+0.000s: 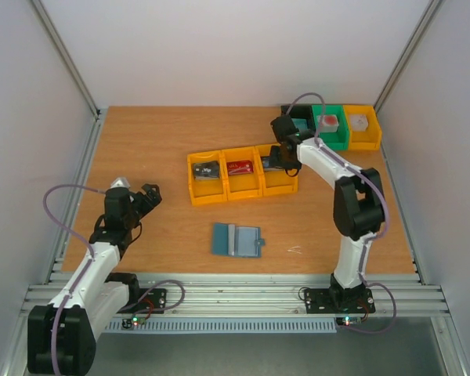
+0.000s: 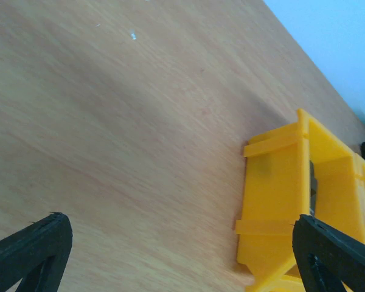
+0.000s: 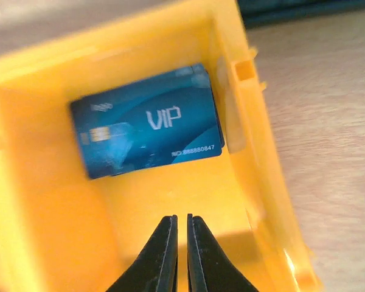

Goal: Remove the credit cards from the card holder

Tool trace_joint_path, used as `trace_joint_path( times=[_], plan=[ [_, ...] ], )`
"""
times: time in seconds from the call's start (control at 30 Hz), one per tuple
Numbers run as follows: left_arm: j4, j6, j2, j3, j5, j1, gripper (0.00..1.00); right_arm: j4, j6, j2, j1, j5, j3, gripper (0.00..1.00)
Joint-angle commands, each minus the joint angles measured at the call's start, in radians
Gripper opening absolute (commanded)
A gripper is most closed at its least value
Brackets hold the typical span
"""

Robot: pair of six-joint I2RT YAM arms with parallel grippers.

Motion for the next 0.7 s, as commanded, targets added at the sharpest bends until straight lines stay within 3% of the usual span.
trace_joint_path(
  times=[0.0,0.2,0.27,0.43,0.53,0.67],
  plan=[
    [0.051,0.079,-0.027,0.054,0.062,0.007,0.99,0.007,-0.037,-0.175,0.050,0.072,-0.026,0.08],
    [0.068,0.261,-0.066,0.094,0.350,0.002,0.99,-0.110,-0.131,-0.348,0.136,0.014,-0.093,0.15],
    [-0.024,0.363,-0.077,0.124,0.424,-0.023,0.99,-0.134,-0.132,-0.406,0.174,-0.069,-0.156,0.19],
    [-0.245,0.638,-0.054,0.199,0.475,-0.263,0.98,-0.127,-0.078,-0.488,0.319,-0.301,-0.345,0.30],
    [-0.242,0.644,0.015,0.219,0.494,-0.369,0.99,-0.061,-0.007,-0.491,0.381,-0.369,-0.445,0.33],
    [-0.285,0.507,0.131,0.225,0.415,-0.464,0.99,0.045,0.120,-0.482,0.403,-0.420,-0.555,0.34]
  ],
)
